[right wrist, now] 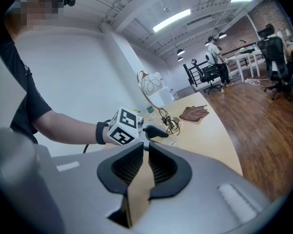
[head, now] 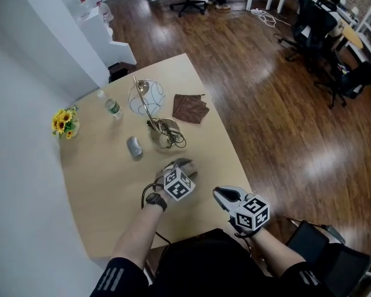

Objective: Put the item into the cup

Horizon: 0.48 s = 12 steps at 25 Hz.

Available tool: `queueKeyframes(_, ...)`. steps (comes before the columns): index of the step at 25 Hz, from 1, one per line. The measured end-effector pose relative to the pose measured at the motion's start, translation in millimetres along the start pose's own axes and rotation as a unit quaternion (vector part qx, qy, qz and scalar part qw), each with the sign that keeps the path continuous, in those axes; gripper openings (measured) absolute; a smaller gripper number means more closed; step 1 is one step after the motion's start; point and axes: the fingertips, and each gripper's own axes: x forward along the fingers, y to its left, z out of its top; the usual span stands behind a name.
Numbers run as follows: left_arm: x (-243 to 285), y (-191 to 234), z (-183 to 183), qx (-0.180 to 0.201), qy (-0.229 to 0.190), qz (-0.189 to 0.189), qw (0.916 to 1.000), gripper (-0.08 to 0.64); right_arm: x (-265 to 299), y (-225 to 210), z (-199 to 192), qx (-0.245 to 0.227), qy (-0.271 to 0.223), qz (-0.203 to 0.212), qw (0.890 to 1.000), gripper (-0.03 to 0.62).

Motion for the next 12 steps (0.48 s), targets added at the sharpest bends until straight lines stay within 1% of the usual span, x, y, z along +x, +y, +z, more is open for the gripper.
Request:
queueKeyframes(4,-53,-1,11,-0.031,-0.058,0.036,0.9972,0.218,3,6,15,-0.019,-0.007,0.02,1.0,0.043)
queueKeyframes(7,-97,-3,11,-0.057,-0.095,0.068,0.9916,0.218,6,15,27,-0.031,-0.011,0.042,0.999,0.043)
queueKeyframes(9,-127,-4,9,-0.083,-0.12,0.095,0.9846,0.218,8,23,34,-0.042,-0.011,0.06,0.997,0.043)
queueKeyframes(12,-165,-14,3,-0.126,-0.157,0.132,0.9706,0.218,11,32,41,-0.06,-0.006,0.086,0.995,0.043)
